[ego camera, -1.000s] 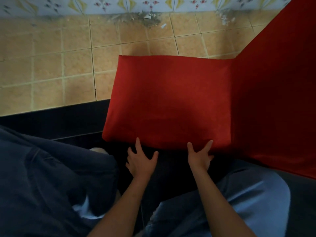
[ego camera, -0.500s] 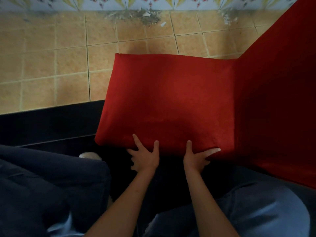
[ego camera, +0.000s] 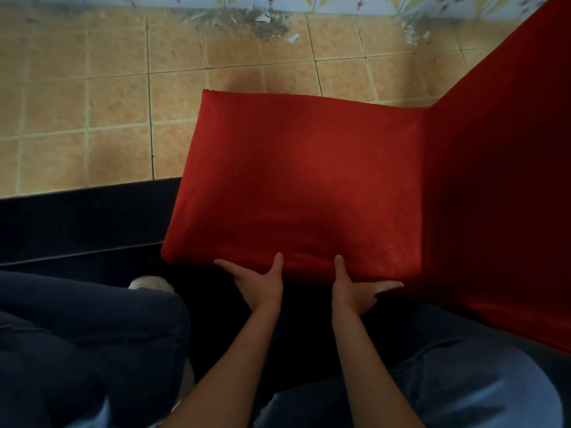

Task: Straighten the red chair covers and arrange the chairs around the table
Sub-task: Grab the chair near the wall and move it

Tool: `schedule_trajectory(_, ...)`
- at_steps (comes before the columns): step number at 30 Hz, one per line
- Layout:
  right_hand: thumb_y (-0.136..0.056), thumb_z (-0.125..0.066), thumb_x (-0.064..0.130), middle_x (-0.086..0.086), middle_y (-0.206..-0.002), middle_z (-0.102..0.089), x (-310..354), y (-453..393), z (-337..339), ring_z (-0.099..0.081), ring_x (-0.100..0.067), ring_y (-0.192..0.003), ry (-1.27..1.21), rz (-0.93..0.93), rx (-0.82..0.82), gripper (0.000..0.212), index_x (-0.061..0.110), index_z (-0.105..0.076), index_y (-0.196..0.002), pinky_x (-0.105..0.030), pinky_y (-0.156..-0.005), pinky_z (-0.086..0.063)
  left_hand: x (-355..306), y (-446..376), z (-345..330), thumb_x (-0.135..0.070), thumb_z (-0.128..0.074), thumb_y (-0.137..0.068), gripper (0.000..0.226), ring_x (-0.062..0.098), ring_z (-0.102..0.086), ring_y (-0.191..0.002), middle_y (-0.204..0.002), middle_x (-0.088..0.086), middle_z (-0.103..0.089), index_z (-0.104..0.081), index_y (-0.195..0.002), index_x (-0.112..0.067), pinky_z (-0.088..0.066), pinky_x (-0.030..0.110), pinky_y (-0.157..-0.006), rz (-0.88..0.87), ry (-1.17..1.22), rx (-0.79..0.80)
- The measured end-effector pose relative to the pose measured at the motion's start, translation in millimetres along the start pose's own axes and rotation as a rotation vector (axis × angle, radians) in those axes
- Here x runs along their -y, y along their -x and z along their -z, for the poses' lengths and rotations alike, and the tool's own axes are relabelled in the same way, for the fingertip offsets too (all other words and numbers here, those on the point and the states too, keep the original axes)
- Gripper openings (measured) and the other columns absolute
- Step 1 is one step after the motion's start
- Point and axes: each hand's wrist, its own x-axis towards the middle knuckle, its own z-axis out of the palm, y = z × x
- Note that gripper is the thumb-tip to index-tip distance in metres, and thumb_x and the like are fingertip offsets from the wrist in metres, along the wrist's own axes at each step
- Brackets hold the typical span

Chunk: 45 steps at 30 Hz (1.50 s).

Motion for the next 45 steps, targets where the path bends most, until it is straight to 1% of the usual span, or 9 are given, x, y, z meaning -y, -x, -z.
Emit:
schedule_trajectory(6, -0.065, -0.089, 0.030, -0.015, -0.143, -0.039, -5, -11, -3, -0.047, -0.016, -0.103, -0.124, 0.007, 0.040, 0.140, 0.047, 0.027, -0.142, -0.033, -0.094, -0.037, 3, -8, -5, -0.039, -0.083, -0.070, 0.134, 0.030, -0.050, -0.124, -0.146, 0.016, -0.039, 0.027, -0.145, -0.036, -0.034, 0.028, -0.096, 0.002, 0.153, 0.006)
schedule_trajectory(11, -0.062, -0.090, 0.029, -0.013, -0.147, -0.037, -10, -18, -10, -0.050, -0.018, -0.109, -0.177, -0.004, 0.001, 0.142, 0.051, 0.026, -0.140, -0.032, -0.095, -0.037, 8, -12, -9, -0.038, -0.085, -0.068, 0.134, 0.028, -0.052, -0.121, -0.146, 0.014, -0.040, 0.028, -0.141, -0.045, -0.032, 0.028, -0.094, 0.028, 0.214, -0.013)
schedule_trajectory(18, -0.062, -0.090, 0.021, -0.005, -0.145, -0.035, -10, -21, -16, -0.046, -0.012, -0.109, -0.259, 0.024, -0.025, 0.140, 0.051, 0.019, -0.143, -0.033, -0.096, -0.039, 9, -15, -13, -0.030, -0.086, -0.069, 0.134, 0.010, -0.045, -0.111, -0.147, 0.009, -0.036, 0.025, -0.143, -0.045, -0.032, 0.027, -0.097, 0.006, 0.288, -0.005)
schedule_trajectory(23, -0.063, -0.090, 0.017, 0.007, -0.125, -0.030, -10, -19, -14, -0.045, -0.010, -0.109, -0.283, 0.061, -0.038, 0.136, 0.044, 0.012, -0.149, -0.029, -0.096, -0.038, 4, -13, -11, -0.025, -0.087, -0.067, 0.133, 0.012, -0.044, -0.114, -0.151, 0.010, -0.030, 0.019, -0.146, -0.043, -0.033, 0.027, -0.097, 0.029, 0.315, -0.009)
schedule_trajectory(25, -0.063, -0.089, 0.015, 0.007, -0.128, -0.030, -10, -17, -14, -0.044, -0.009, -0.111, -0.283, 0.080, -0.043, 0.135, 0.041, 0.011, -0.150, -0.027, -0.097, -0.036, 1, -13, -10, -0.023, -0.087, -0.067, 0.133, 0.010, -0.040, -0.117, -0.153, 0.009, -0.026, 0.018, -0.146, -0.043, -0.032, 0.028, -0.099, 0.039, 0.331, 0.000)
schedule_trajectory(29, -0.064, -0.089, 0.015, 0.000, -0.142, -0.035, -9, -13, -14, -0.043, -0.008, -0.111, -0.298, 0.073, -0.058, 0.133, 0.042, 0.009, -0.150, -0.027, -0.097, -0.037, -4, -12, -7, -0.021, -0.087, -0.067, 0.132, 0.024, -0.041, -0.131, -0.155, 0.011, -0.020, 0.016, -0.146, -0.043, -0.032, 0.033, -0.104, 0.070, 0.318, 0.006)
schedule_trajectory(35, -0.065, -0.089, 0.017, -0.001, -0.139, -0.037, -3, -1, -20, -0.044, -0.008, -0.108, -0.312, 0.060, -0.054, 0.133, 0.044, 0.009, -0.149, -0.029, -0.095, -0.038, -17, -15, 2, -0.020, -0.088, -0.066, 0.132, 0.016, -0.043, -0.115, -0.153, 0.013, -0.024, 0.014, -0.147, -0.043, -0.033, 0.029, -0.094, 0.071, 0.308, 0.004)
schedule_trajectory(38, -0.065, -0.089, 0.018, -0.002, -0.140, -0.038, 4, 7, -21, -0.043, -0.008, -0.106, -0.306, 0.041, -0.068, 0.132, 0.045, 0.009, -0.149, -0.026, -0.091, -0.037, -27, -13, 8, -0.021, -0.088, -0.066, 0.132, 0.021, -0.046, -0.119, -0.151, 0.013, -0.028, 0.015, -0.146, -0.045, -0.033, 0.029, -0.090, 0.103, 0.295, 0.009)
schedule_trajectory(45, -0.067, -0.088, 0.024, -0.008, -0.142, -0.040, 34, 32, -17, -0.045, -0.010, -0.099, -0.241, -0.035, -0.075, 0.131, 0.050, 0.013, -0.146, -0.030, -0.085, -0.040, -65, -1, 26, -0.023, -0.087, -0.067, 0.133, 0.030, -0.046, -0.127, -0.150, 0.015, -0.030, 0.018, -0.145, -0.045, -0.037, 0.045, -0.104, 0.180, 0.218, 0.014)
